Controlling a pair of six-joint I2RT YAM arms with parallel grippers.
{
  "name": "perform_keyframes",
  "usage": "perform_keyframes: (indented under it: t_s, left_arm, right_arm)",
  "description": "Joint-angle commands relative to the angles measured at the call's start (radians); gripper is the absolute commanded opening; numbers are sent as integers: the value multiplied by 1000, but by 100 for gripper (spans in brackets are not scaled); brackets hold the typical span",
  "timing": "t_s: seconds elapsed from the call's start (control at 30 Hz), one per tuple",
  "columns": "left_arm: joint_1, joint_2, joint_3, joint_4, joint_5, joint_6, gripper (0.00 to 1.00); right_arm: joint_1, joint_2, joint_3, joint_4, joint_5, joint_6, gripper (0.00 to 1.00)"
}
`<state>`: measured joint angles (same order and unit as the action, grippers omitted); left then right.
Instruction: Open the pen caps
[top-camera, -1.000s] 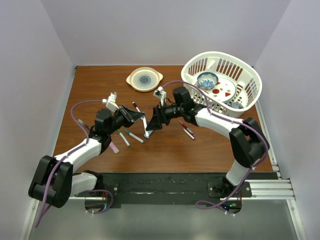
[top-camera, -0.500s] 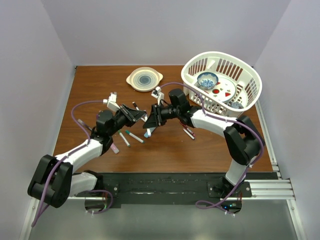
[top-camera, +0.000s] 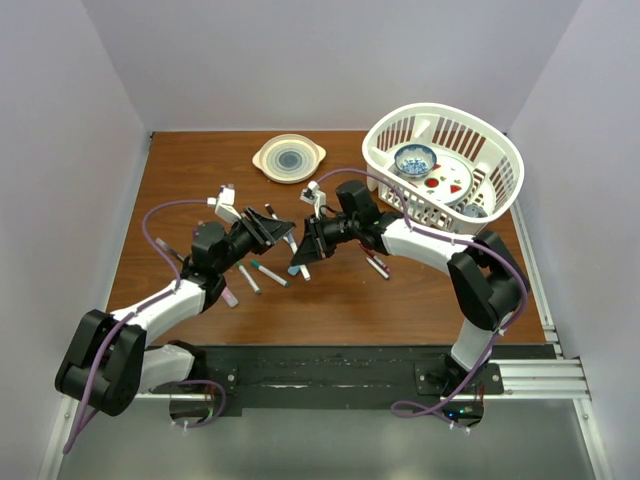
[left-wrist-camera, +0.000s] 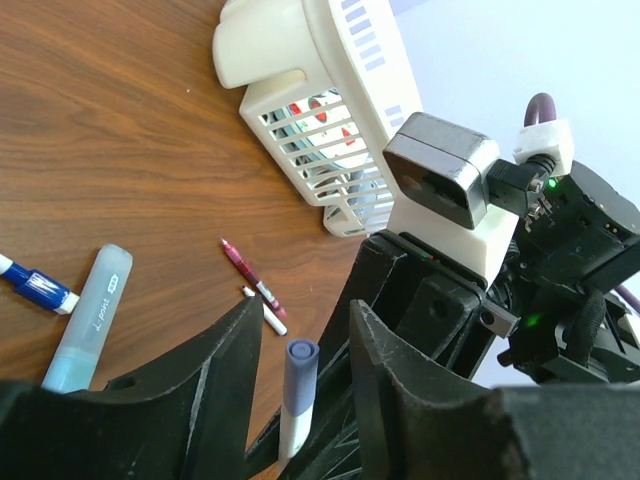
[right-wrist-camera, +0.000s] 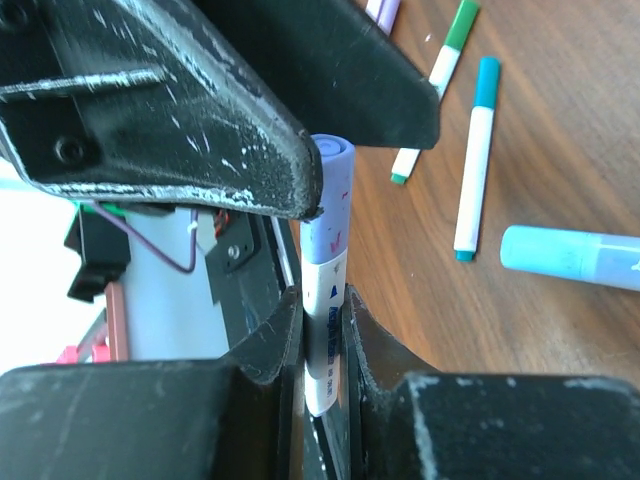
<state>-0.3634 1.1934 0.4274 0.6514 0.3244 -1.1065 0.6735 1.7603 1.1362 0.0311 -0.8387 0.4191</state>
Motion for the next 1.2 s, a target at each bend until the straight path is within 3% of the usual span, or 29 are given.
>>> perform_keyframes:
  t_s: [0.0,0.47,0.6,0.67,0.7,0.83,0.93,1.17]
  left_arm:
    - [-3,-3,1,71,39,48,44]
    - [-16,34,8,74,128,100,39]
    - [-19,44,1,125,165,94,24]
    - [-19,43,-9,169,169,82,13]
    - [-19,44,-7,171,171,80,1]
    - [-13,25,7,159,154,77,0]
    - [52,-3,45,96,131,92,0]
    - [325,12,184,45,139,86,0]
  right_arm:
    - [3,-33,54,-26,-57,-66,0]
    - [1,-24,68,-49,-57,-83,0]
    - [0,-21,68,-54,-54,-83,0]
    - [0,-22,68,-57,-54,-89,0]
    - [0,-25,66,-59,-54,-89,0]
    - [1,-27,50,-57,-63,-97,0]
    - [1,-41,13,-36,-85,-80,0]
    - [43,-82,-75,13,-62,-65,0]
